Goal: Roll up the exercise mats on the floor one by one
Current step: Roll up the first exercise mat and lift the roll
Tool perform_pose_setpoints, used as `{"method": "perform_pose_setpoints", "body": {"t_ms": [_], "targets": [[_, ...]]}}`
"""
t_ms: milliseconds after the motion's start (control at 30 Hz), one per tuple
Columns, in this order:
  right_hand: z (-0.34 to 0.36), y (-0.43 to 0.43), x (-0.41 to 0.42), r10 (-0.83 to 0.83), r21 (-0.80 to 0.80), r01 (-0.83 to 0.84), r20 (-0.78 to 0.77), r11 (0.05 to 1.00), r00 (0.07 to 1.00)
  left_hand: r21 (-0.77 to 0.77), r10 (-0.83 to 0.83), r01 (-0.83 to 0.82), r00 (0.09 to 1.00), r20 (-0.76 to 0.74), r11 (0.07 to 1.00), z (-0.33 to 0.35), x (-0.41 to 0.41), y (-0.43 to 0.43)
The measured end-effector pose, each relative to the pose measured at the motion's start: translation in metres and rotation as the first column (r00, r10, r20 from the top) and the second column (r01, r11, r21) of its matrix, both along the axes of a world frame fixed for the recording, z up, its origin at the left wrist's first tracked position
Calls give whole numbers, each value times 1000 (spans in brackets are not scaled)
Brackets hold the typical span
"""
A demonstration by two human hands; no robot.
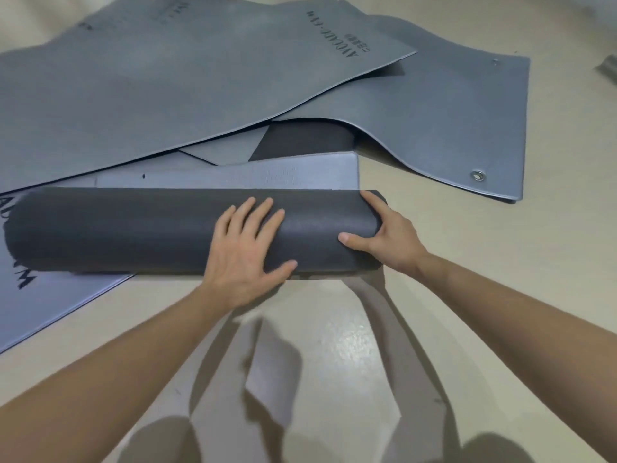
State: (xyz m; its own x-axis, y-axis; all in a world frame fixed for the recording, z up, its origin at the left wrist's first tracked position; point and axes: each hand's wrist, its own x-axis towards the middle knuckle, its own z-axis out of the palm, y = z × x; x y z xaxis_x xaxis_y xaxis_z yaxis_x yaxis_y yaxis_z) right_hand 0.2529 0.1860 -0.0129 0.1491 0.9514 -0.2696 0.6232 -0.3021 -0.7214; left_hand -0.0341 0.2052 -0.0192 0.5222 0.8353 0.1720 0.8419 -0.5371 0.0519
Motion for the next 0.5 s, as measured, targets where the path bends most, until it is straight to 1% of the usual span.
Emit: {"method": "perform_pose_setpoints", "body": {"t_ms": [67, 167, 200, 267, 333, 400, 467, 500], "targets": [[9, -1, -6, -31, -113, 23, -74, 993, 997, -32, -54, 51, 993, -101, 998, -1, 11, -24], [24, -11, -19, -137, -336, 62, -205, 940, 969, -50, -76, 66, 968, -239, 997, 2, 18, -42], [29, -14, -23, -159, -384, 62, -227, 921, 961, -48, -81, 71, 959, -270, 996, 3, 17, -43], [34, -19, -24, -190, -414, 70, -256, 908, 948, -46, -106, 97, 948, -301, 994, 4, 11, -38], [34, -24, -20, -172, -376, 65, -257, 924, 951, -26, -147, 145, 952, -268, 989, 4, 6, -27], [30, -34, -12, -94, -264, 41, -191, 964, 977, 2, -172, 177, 955, -240, 984, 5, 7, -13], [26, -44, -2, -27, -98, 26, -12, 995, 1000, -24, -197, 197, 954, -226, 980, 9, 12, 5], [25, -49, 2, -18, -22, 20, 78, 1000, 997, -53, -205, 199, 955, -214, 979, 13, 16, 14]]}}
